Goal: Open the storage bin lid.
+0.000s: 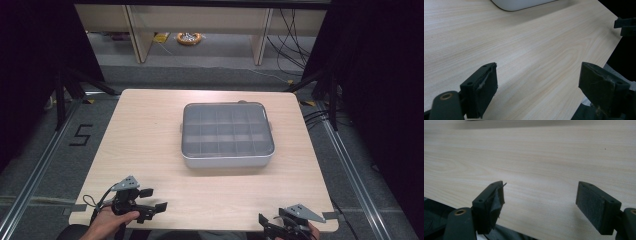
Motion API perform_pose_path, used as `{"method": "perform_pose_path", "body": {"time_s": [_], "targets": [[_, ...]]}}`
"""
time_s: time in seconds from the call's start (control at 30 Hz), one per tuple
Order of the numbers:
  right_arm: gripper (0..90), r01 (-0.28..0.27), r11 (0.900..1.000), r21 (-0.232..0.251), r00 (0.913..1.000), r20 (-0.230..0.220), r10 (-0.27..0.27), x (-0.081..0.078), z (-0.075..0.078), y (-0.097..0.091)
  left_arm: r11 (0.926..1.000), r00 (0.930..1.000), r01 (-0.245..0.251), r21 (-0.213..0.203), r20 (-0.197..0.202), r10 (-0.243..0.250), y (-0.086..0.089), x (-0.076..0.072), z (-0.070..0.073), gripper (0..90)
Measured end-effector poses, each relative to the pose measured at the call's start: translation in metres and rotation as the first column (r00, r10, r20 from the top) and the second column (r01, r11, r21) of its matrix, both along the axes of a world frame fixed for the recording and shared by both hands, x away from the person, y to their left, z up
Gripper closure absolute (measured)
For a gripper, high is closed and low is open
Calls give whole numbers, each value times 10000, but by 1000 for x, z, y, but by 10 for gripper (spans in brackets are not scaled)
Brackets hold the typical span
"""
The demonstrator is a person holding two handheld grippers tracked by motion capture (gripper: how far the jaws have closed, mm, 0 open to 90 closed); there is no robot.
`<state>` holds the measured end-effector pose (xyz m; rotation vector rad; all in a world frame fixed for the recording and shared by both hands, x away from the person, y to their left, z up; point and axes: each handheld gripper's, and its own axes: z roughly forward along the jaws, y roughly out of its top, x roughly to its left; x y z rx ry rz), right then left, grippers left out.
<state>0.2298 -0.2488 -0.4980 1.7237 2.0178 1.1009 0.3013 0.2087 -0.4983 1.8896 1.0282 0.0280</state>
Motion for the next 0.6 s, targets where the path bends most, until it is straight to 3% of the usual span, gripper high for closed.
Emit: {"method": "perform_pose_path", "body": {"time_s": [0.07,0.1,0.2,0.33,0.37,0.4,0.43,0.47,0.6], "targets": [[236,-41,10000,60,10000,70,41,0,0,0,10000,10000,-56,-34,-5,56,0,0,0,147],[236,-241,9994,-251,9991,346,250,2,-1,-4,10000,10000,-63,-63,-35,62,0,0,0,147],[236,-215,9995,-231,9991,368,223,2,-1,-5,9999,9999,-97,-41,-136,96,0,0,1,147],[236,-187,9998,-115,9987,473,192,2,-1,-6,9999,9998,-153,-76,-85,153,1,1,0,148],[236,-171,9997,182,9982,576,161,3,-2,-6,9999,9998,-149,-69,-102,148,1,1,0,148],[237,-104,9998,188,9987,507,94,3,-1,-6,9999,9999,-138,-66,-105,137,1,1,0,148],[236,348,9982,498,9993,103,-353,0,1,-3,9999,9998,-150,-84,-120,149,1,1,0,148],[236,86,9999,62,9991,423,-89,2,0,-7,9999,9998,-150,-84,-120,149,1,1,0,148],[236,-8,9997,225,9987,508,-3,3,0,-9,9998,9997,-176,-75,-195,175,2,1,0,148]]}}
